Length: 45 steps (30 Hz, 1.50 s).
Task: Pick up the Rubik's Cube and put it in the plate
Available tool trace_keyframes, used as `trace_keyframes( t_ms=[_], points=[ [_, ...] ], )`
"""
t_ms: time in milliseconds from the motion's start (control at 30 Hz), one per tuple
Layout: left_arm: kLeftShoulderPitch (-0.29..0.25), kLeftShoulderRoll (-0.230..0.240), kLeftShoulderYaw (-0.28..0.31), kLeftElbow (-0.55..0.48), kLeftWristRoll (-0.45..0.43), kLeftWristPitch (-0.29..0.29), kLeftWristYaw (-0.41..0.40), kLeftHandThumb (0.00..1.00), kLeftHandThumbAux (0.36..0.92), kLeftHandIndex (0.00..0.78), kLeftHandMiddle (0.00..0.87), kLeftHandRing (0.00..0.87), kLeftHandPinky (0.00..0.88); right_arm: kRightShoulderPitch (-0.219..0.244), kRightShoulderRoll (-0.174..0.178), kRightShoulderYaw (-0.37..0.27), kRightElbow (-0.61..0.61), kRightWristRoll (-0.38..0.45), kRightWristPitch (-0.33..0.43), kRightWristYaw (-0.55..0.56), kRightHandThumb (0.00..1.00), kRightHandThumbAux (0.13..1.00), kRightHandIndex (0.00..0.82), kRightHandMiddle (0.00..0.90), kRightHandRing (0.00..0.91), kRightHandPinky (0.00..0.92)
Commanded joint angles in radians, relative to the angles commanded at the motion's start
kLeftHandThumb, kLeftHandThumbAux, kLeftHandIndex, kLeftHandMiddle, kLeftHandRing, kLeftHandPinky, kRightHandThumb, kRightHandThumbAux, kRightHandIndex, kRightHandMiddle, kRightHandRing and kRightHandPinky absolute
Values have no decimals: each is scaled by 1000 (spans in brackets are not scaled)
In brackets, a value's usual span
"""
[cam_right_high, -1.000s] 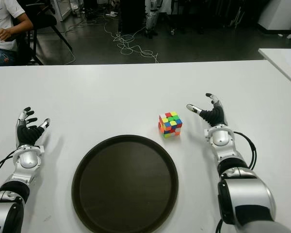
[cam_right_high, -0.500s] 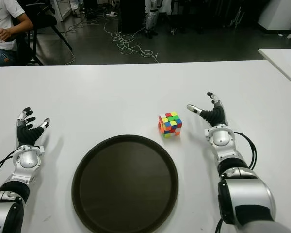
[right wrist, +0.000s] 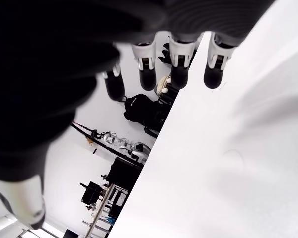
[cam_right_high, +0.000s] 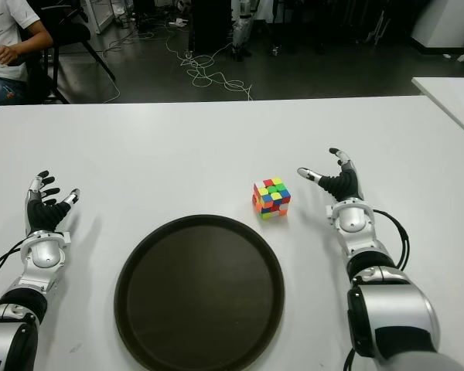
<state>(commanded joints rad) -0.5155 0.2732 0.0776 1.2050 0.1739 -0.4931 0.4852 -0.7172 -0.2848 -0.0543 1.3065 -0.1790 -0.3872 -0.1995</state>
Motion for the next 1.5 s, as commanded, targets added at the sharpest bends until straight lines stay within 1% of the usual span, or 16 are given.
trace_keyframes(
  t_ms=[167,367,467,567,700,800,967,1100,1367,1500],
  points=[
    [0,-1,1,0,0,-1,5,66,738,113,184,218,275,0,-2,4,0,-4,-1,0,0,621,127,75,40,25],
    [1,-2,-1,-2,3,-2,10,58,746,112,179,215,289,1,-1,2,0,-2,-3,-2,0,610,134,83,45,20],
    [1,-2,-2,-3,5,0,11,56,752,113,178,209,273,2,-1,2,0,-3,-4,-6,0,606,148,90,46,20],
    [2,-2,-3,-4,5,0,11,52,747,113,166,195,251,2,-1,1,0,-3,-6,-6,0,609,152,82,29,5],
    [2,-3,-3,-4,4,0,11,49,743,113,164,192,246,3,-2,0,-1,-2,-8,-3,0,614,161,79,21,1],
    [2,-3,-3,-6,5,3,11,33,743,111,164,190,239,3,-2,0,-1,-2,-7,-2,0,612,153,78,25,2],
    [3,-2,-6,-7,7,4,12,36,742,116,184,226,311,2,-2,1,-1,-3,-5,-3,0,631,137,85,46,23],
    [3,0,-8,-7,9,4,13,48,741,118,190,239,328,2,-2,1,-1,-2,-6,-1,0,625,147,88,51,21],
    [0,3,-9,-3,14,9,19,52,738,115,170,213,286,1,-2,1,-1,-2,-8,3,0,593,153,87,51,33],
    [-1,4,-13,0,19,11,30,41,738,111,167,201,266,2,1,-4,-1,3,-12,3,0,594,136,76,51,30]
  ],
)
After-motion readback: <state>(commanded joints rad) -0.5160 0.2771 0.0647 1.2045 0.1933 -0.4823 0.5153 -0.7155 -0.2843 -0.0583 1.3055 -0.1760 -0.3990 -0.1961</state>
